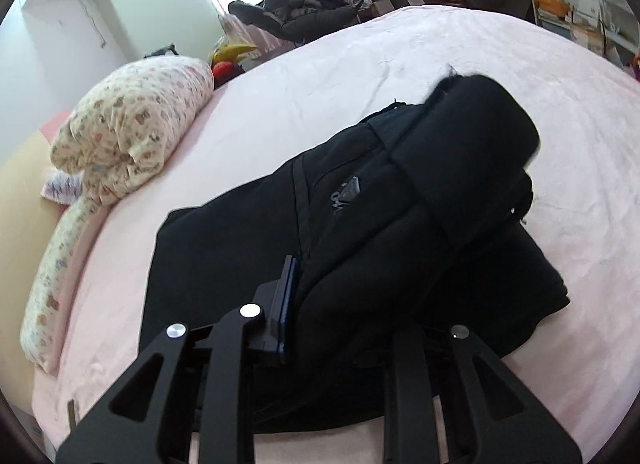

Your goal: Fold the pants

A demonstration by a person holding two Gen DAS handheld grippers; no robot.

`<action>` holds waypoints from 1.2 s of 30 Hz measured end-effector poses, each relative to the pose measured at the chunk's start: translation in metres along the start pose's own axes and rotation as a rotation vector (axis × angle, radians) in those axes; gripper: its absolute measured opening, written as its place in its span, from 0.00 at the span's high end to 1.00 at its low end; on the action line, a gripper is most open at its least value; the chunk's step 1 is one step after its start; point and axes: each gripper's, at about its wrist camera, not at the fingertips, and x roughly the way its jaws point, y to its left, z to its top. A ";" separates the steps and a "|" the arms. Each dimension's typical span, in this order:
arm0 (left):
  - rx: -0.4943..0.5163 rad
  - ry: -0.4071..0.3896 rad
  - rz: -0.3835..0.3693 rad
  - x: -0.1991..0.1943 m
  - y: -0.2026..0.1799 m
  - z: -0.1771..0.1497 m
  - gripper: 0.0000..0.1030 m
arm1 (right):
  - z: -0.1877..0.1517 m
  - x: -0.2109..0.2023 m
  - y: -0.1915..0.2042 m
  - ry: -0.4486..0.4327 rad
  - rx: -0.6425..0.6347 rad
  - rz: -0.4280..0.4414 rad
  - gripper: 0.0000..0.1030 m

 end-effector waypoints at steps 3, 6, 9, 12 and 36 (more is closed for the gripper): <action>-0.010 -0.010 0.004 -0.005 0.002 -0.001 0.80 | 0.000 -0.001 0.001 -0.003 -0.008 0.000 0.19; -0.021 -0.023 -0.013 -0.012 -0.003 0.002 0.80 | -0.001 -0.001 0.000 -0.012 -0.004 -0.010 0.19; 0.004 -0.045 -0.013 -0.019 -0.013 -0.004 0.80 | -0.002 0.000 0.000 -0.010 0.000 -0.018 0.18; 0.082 -0.037 -0.006 -0.014 -0.037 -0.016 0.71 | -0.002 0.002 -0.001 -0.008 0.003 -0.028 0.19; -0.121 -0.183 0.042 -0.070 0.047 -0.076 0.02 | -0.020 0.015 0.045 -0.044 -0.266 0.090 0.38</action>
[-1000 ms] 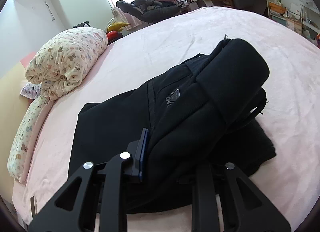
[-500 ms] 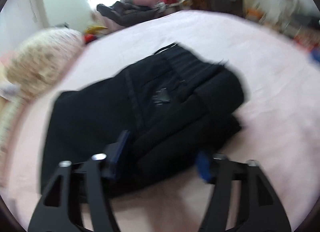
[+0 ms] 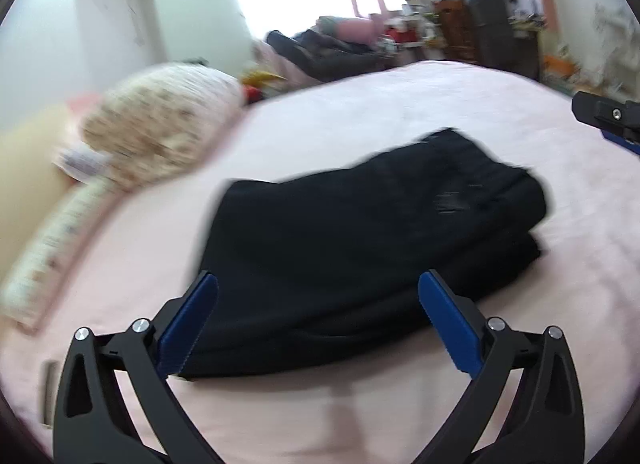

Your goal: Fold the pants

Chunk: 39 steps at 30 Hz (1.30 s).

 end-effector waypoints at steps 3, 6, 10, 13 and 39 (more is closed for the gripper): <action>0.012 -0.002 0.071 -0.001 0.014 -0.001 0.02 | -0.006 0.016 0.022 0.043 -0.068 0.064 0.42; -0.022 0.023 0.080 0.006 0.027 0.001 0.02 | -0.012 0.028 0.042 0.078 -0.121 0.087 0.43; -0.058 0.019 0.086 0.007 0.038 0.007 0.02 | -0.021 0.047 0.050 0.138 -0.121 0.080 0.43; -0.082 0.018 0.082 0.010 0.041 0.011 0.02 | -0.033 0.074 0.042 0.281 -0.105 -0.003 0.43; -0.242 0.292 -0.174 0.098 0.063 -0.003 0.02 | -0.036 0.070 0.041 0.286 -0.123 0.042 0.44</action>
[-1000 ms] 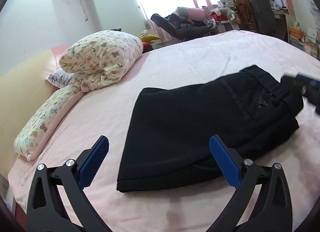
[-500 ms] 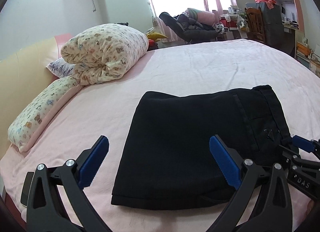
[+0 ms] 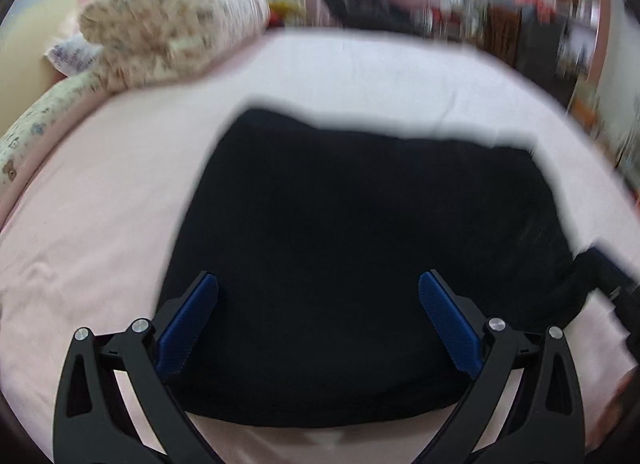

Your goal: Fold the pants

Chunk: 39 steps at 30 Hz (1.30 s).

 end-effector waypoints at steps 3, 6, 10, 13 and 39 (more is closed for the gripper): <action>0.018 -0.006 -0.005 0.008 -0.001 -0.014 0.02 | -0.008 0.020 0.012 0.081 -0.088 -0.095 0.44; -0.016 0.024 -0.032 0.011 0.005 -0.012 0.02 | -0.008 0.021 0.017 0.100 -0.114 -0.129 0.44; -0.005 -0.005 -0.033 0.005 0.006 -0.014 0.02 | -0.008 0.017 0.016 0.080 -0.118 -0.119 0.44; -0.040 -0.082 -0.068 -0.018 0.017 -0.015 0.03 | -0.002 0.001 0.006 0.005 -0.054 -0.065 0.44; -0.221 -0.077 -0.467 -0.027 0.105 0.079 0.02 | 0.059 -0.007 -0.039 0.101 0.248 0.340 0.28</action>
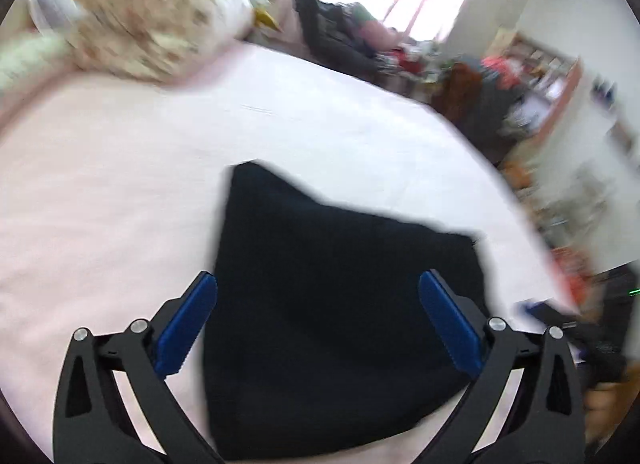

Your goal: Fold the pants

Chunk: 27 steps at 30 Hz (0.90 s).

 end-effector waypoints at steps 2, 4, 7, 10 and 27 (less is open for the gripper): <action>-0.071 0.042 -0.092 0.015 0.003 0.023 0.02 | 0.022 0.014 -0.007 0.036 0.071 0.068 0.28; -0.110 0.063 -0.139 0.034 0.000 0.045 0.02 | 0.049 0.041 -0.013 0.078 0.146 0.092 0.28; -0.101 0.071 -0.151 0.054 -0.012 0.061 0.02 | 0.070 0.073 -0.018 0.131 0.195 0.070 0.28; -0.102 0.106 -0.211 0.086 -0.020 0.075 0.02 | 0.083 0.094 -0.026 0.159 0.225 0.056 0.28; -0.216 0.048 -0.167 0.117 0.023 0.069 0.02 | 0.082 0.091 -0.057 0.035 0.251 0.042 0.24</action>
